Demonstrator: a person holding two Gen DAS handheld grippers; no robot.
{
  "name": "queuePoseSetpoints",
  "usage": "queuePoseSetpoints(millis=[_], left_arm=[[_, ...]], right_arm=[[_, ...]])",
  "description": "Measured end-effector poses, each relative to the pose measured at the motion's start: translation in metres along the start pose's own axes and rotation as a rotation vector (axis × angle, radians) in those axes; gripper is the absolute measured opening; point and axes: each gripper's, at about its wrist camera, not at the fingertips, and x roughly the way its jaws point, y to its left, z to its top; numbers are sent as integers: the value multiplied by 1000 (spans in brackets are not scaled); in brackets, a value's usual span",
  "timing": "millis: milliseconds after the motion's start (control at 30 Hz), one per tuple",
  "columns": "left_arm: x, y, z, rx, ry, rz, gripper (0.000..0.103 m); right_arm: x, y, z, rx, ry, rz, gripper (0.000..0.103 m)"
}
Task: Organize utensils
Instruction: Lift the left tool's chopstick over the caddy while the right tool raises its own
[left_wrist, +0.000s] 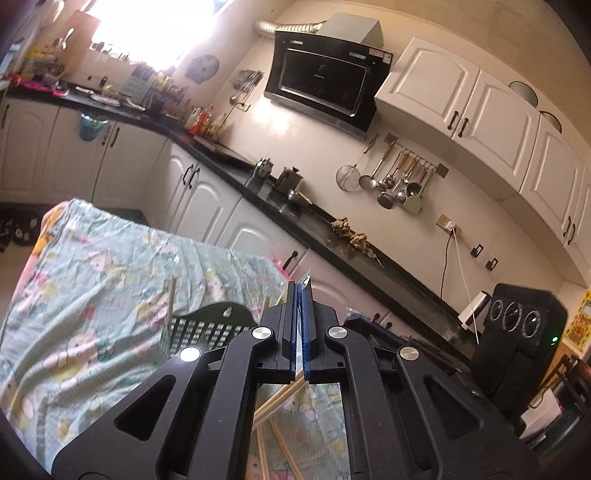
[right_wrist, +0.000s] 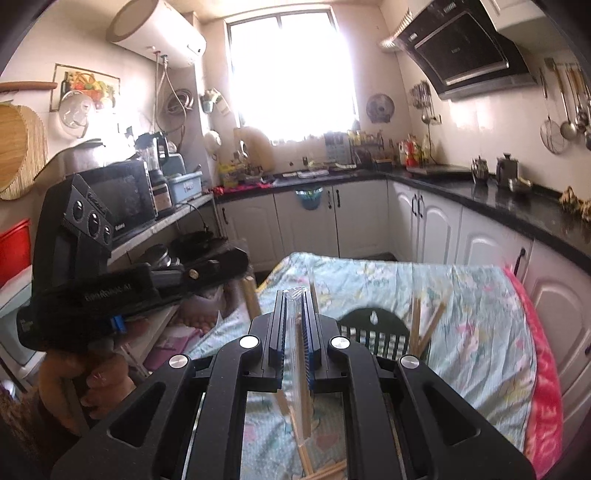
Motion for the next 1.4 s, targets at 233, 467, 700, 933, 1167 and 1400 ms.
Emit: queuePoseSetpoints(millis=[233,467,700,933,1167,1400], left_arm=[[6,-15,29,52,-41,-5,0],[11,-23,53,94,-66,-1,0],[24,-24,70,125,-82,26,0],[39,-12,75,124,-84,58,0],[54,9,64,94,-69,88,0],[67,31,48,66,-53,112,0]], right_arm=[[-3,-2,35,-45,-79,-14,8],[-3,-10,59,-74,-140,-40,9],[3,-17,73,-91,-178,-62,8],[22,-26,78,-130,-199,-107,9],[50,-41,64,-121,-175,-153,8],[74,-59,43,-78,-153,-163,8]])
